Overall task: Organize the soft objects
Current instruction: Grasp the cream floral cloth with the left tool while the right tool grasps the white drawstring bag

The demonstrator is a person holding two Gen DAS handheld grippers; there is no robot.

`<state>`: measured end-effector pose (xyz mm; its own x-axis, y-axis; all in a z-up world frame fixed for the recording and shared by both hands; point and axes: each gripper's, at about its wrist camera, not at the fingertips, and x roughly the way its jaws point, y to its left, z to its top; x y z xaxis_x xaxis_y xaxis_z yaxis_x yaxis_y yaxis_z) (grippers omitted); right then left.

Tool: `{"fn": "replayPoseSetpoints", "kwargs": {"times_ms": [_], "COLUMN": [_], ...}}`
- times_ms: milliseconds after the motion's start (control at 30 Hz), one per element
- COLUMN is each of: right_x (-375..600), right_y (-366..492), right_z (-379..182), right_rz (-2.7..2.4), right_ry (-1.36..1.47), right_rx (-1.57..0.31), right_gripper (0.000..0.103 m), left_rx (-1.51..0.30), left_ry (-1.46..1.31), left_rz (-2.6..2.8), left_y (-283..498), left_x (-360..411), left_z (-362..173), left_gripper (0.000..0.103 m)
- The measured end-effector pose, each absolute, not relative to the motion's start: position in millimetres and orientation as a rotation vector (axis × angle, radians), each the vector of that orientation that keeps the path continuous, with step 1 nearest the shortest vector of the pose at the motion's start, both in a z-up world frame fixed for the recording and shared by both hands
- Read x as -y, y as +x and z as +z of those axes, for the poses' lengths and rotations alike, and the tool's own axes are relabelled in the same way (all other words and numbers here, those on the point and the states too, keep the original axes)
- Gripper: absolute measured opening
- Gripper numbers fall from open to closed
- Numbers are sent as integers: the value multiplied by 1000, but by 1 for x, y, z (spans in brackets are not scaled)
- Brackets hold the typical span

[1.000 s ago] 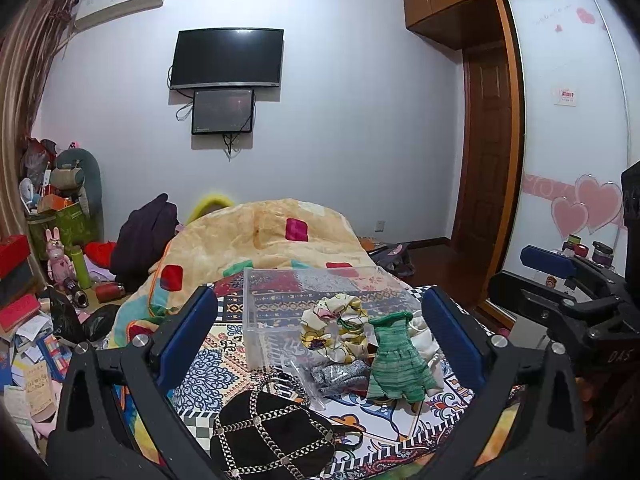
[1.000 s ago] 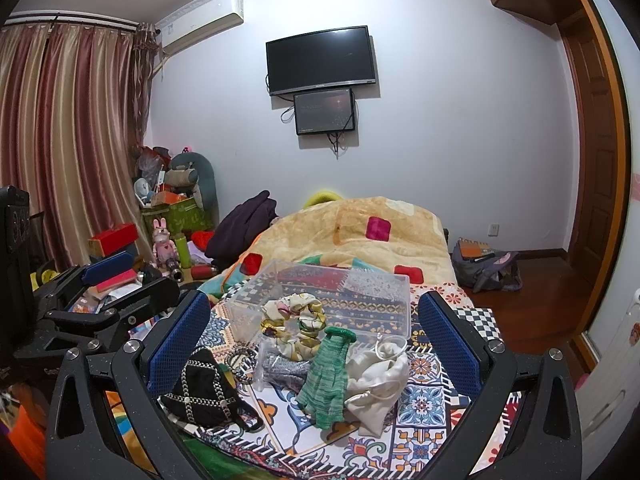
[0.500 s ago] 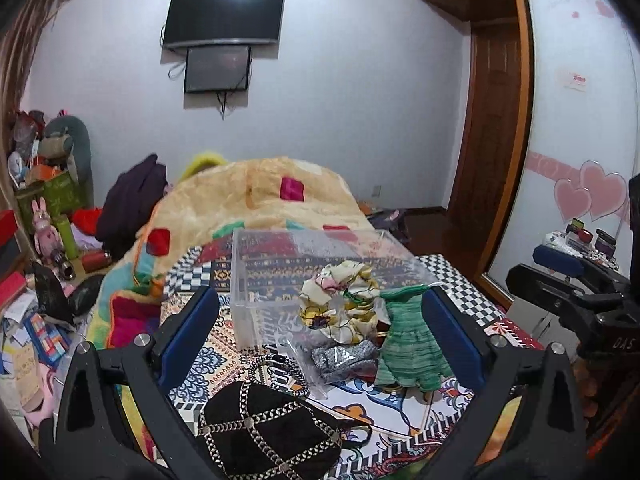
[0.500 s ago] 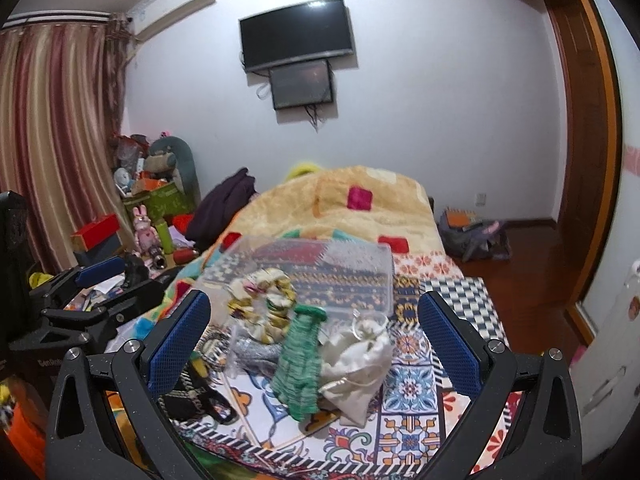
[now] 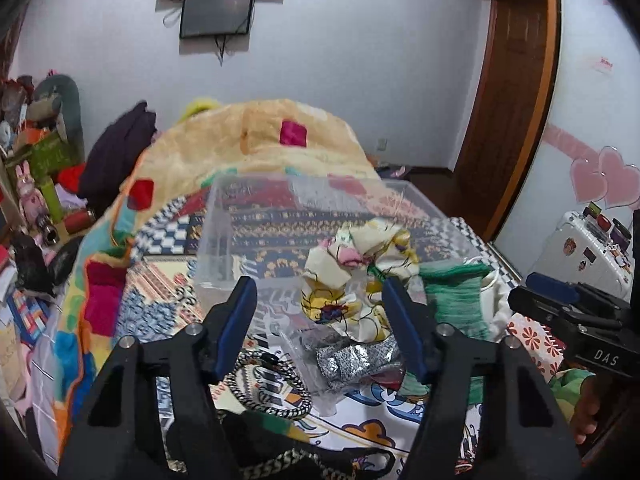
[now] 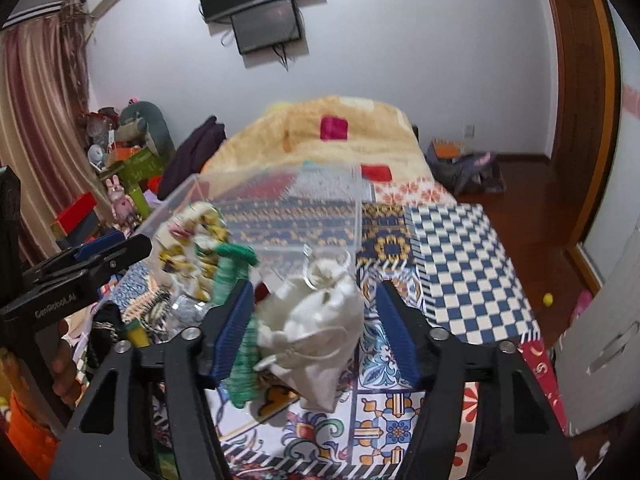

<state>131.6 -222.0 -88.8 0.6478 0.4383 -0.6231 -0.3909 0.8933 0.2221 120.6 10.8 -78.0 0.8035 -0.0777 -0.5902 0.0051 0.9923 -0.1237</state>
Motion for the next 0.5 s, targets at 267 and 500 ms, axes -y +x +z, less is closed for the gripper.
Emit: {"fn": "replayPoseSetpoints", "kwargs": {"times_ms": [267, 500], "right_x": [213, 214], "right_y": [142, 139], "right_z": [-108, -105], "right_rz": [497, 489], "right_ry": [60, 58], "right_rx": [-820, -785], "right_gripper": [28, 12], "left_rx": [-730, -741], "left_ry": [-162, -191], "left_rz": [-68, -95], "left_y": [142, 144], "left_x": [-12, -11], "left_z": [-105, -112], "left_gripper": [43, 11]}}
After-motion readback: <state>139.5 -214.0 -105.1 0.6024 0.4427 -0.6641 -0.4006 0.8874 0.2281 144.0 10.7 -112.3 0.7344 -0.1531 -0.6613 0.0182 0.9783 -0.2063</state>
